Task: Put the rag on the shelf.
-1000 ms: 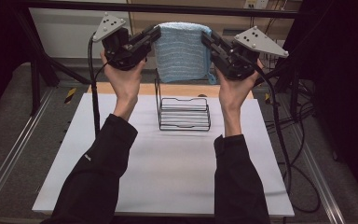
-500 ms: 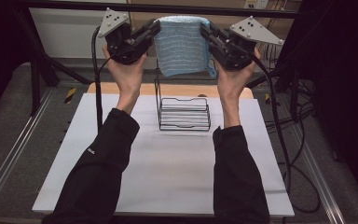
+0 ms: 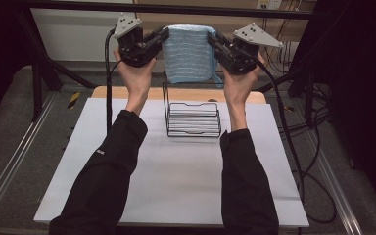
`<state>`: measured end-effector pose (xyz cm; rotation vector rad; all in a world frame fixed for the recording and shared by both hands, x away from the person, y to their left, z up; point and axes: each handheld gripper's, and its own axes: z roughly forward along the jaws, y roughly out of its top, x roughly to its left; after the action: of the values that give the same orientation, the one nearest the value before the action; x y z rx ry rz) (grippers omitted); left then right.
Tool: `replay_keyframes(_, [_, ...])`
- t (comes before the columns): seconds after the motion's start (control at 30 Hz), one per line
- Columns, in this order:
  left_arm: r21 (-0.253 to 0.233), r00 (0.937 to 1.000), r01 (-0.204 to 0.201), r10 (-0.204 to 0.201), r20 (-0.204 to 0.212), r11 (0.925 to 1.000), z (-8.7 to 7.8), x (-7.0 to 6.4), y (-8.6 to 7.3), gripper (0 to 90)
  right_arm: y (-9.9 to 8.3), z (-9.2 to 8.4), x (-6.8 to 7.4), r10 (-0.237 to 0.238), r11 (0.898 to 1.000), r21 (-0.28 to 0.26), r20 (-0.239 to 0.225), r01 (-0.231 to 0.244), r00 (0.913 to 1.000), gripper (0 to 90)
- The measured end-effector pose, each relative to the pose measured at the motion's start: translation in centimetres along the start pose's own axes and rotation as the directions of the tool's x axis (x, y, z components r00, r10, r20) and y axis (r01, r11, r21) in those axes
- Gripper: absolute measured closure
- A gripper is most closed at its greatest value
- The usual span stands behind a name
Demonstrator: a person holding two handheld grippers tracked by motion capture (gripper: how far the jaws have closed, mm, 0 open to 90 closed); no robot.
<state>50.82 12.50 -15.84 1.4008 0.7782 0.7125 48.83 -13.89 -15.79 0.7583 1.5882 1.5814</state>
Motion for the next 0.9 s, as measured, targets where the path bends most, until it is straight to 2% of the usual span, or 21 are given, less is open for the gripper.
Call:
replay_keyframes(0.2, [0.013,1.0000,-0.005,0.005,0.002,0.9999,0.7,-0.1,-0.5,81.0,-1.2,0.2,-0.7,0.029,0.999,0.015,0.003,-0.029,0.9996,79.4])
replay_keyframes(0.37, [0.024,1.0000,-0.006,0.006,0.004,0.9997,1.3,-0.1,-0.8,81.0,-1.4,0.2,-1.0,0.022,1.000,0.021,0.010,-0.022,0.9997,79.5])
replay_keyframes(0.63, [0.079,0.9993,-0.036,0.035,0.014,0.9962,1.8,-0.4,-2.5,80.9,-3.2,0.1,-1.6,0.041,0.997,0.058,0.017,-0.041,0.9990,79.4])
replay_keyframes(0.9, [0.105,0.9980,-0.032,0.026,0.057,0.9940,1.4,-0.2,-4.2,80.8,-4.9,-0.4,-1.7,0.069,0.994,0.085,0.003,-0.069,0.9976,79.3])
